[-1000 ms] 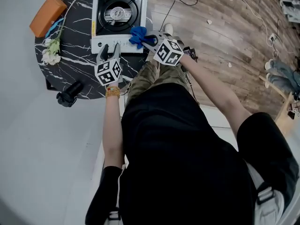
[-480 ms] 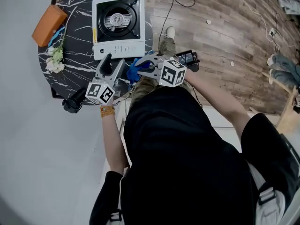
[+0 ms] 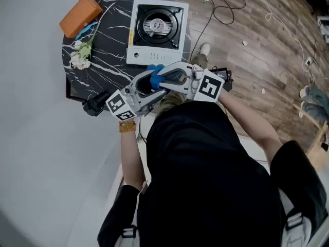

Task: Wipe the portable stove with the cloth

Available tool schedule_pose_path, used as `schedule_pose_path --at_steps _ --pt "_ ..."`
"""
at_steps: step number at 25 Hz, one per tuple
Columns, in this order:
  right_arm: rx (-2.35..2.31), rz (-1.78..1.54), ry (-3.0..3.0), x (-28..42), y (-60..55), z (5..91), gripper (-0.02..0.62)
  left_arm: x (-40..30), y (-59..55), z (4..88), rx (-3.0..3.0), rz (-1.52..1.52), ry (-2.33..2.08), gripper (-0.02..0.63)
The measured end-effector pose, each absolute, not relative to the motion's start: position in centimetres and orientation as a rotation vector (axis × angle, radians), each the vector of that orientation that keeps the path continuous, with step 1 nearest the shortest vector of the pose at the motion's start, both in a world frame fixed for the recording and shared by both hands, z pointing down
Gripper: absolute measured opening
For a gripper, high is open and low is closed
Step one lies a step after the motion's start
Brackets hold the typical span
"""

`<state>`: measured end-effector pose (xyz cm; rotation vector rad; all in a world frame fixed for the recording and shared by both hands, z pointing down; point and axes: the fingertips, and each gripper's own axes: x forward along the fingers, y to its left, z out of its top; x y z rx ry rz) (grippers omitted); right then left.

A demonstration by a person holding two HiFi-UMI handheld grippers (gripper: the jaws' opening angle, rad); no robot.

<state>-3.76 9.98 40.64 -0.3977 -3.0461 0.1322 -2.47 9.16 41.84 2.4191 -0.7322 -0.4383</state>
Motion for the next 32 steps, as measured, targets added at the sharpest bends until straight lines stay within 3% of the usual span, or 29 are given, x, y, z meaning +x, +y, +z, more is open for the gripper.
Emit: schedule_pose_path --at_steps 2,5,9,10,16,19,25,29,32 --pt "-0.407 0.264 -3.113 -4.3 9.7 39.2 0.031 -2.5 9.2 41.3 2.422 -0.492 -0.707 0.27" --pt "-0.438 0.456 -3.129 -4.4 9.6 38.0 0.031 -3.0 9.8 40.7 2.45 -0.503 -0.637 0.196" --pt "-0.396 0.47 -3.107 -4.3 8.7 38.3 0.034 -4.2 9.6 41.4 2.477 -0.458 -0.655 0.098" --pt "-0.316 0.469 -3.104 -4.0 7.7 39.0 0.066 -5.0 8.9 41.8 2.47 -0.45 -0.712 0.067" --pt "0.113 0.174 -2.812 -2.5 2.2 49.4 0.067 -15.7 -3.0 44.4 2.28 -0.334 -1.355 0.063" --pt "0.18 0.208 -2.741 -3.6 1.8 52.2 0.067 -20.0 -11.0 46.9 2.18 -0.193 -1.531 0.064" --pt "0.219 0.292 -2.633 -6.9 2.9 55.7 0.067 -21.4 -23.0 54.5 2.118 0.121 -1.436 0.064" --pt "0.131 0.303 -2.639 -8.7 5.1 55.8 0.067 -20.1 -25.6 60.5 2.125 0.618 -1.345 0.064" --pt "0.085 0.292 -2.643 -9.6 5.9 55.6 0.067 -20.2 -25.6 63.6 2.088 0.779 -1.299 0.064"
